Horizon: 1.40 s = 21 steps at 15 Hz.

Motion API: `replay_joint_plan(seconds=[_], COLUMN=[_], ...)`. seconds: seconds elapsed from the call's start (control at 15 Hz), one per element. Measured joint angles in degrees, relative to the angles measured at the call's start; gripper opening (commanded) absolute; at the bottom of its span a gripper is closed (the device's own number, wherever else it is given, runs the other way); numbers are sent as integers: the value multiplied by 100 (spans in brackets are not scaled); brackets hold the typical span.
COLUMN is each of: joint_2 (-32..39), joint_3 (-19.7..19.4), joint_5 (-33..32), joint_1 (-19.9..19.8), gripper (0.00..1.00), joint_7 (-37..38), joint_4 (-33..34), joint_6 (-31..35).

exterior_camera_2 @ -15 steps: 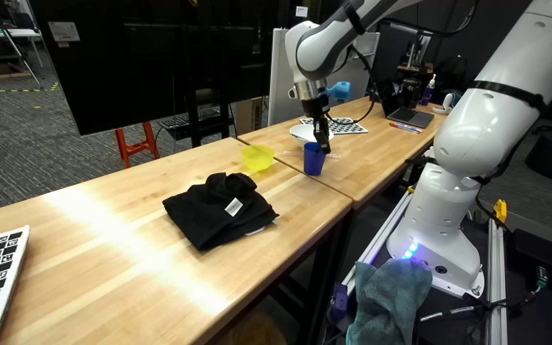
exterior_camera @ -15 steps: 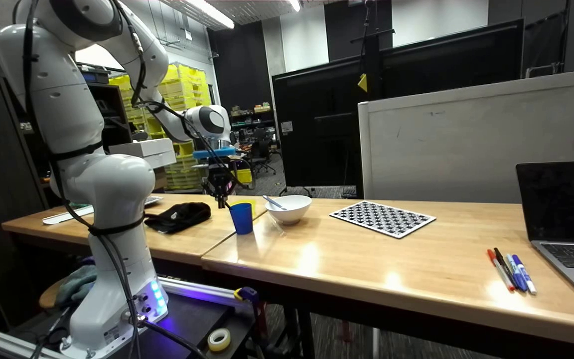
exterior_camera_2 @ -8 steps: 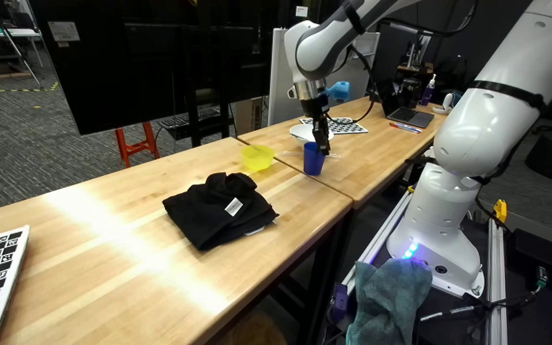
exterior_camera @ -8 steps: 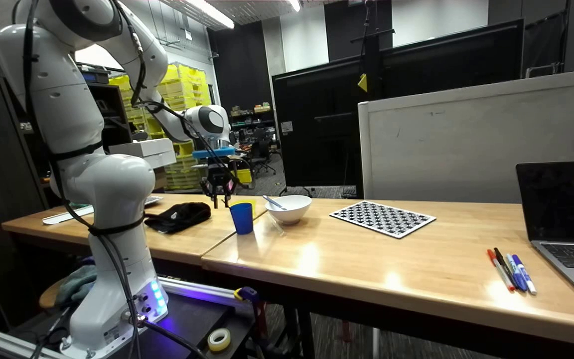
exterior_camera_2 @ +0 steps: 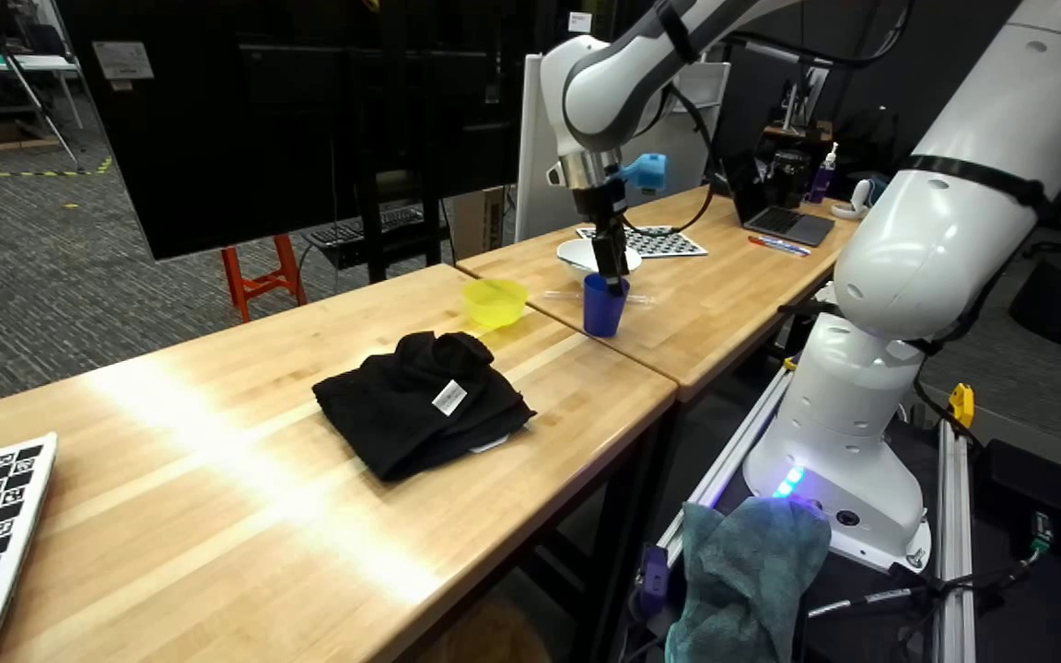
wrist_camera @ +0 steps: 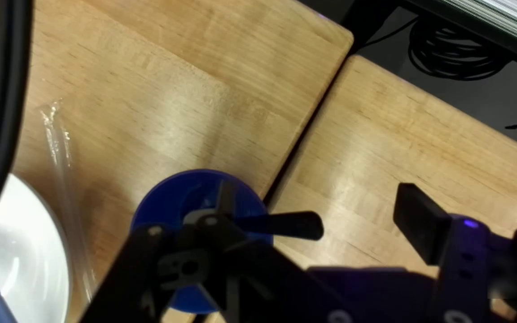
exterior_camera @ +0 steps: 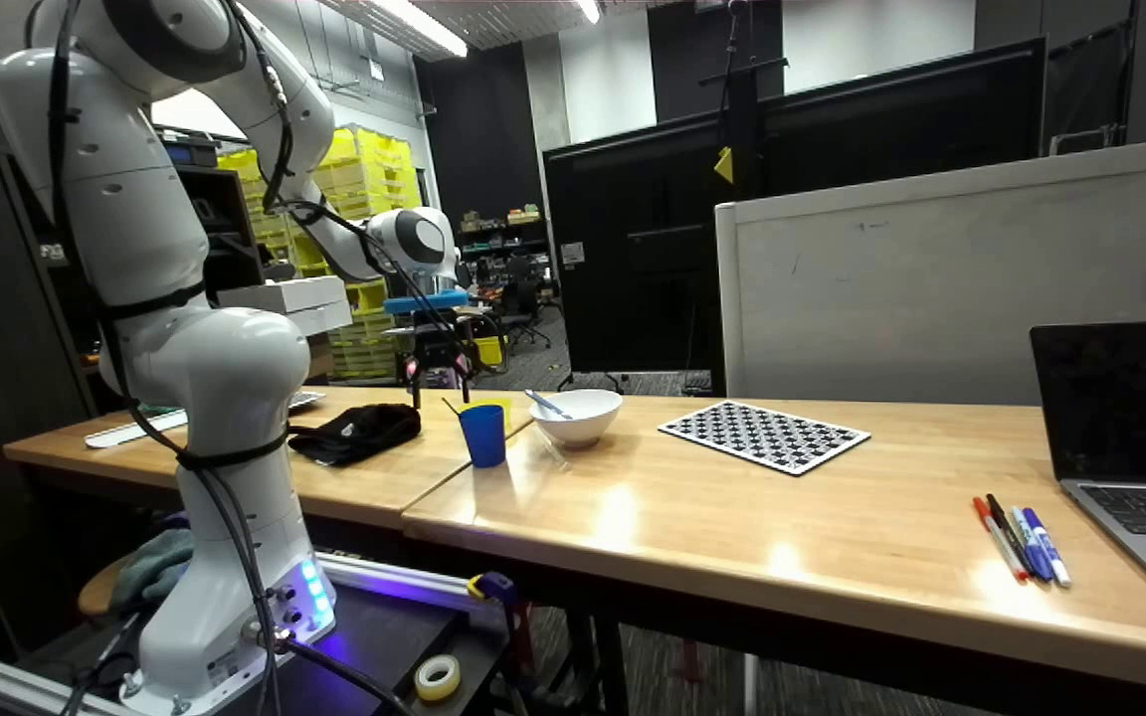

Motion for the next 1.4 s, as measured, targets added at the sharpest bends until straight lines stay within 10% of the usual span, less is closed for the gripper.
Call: replay_joint_plan(seconds=[0.87, 1.4], joint_2=[240, 247], joint_3=[17, 17], joint_5=[0, -3], joint_1=[11, 10], gripper=[0, 1], joint_7=[-12, -12], joint_4=[198, 295], joint_6=[8, 6])
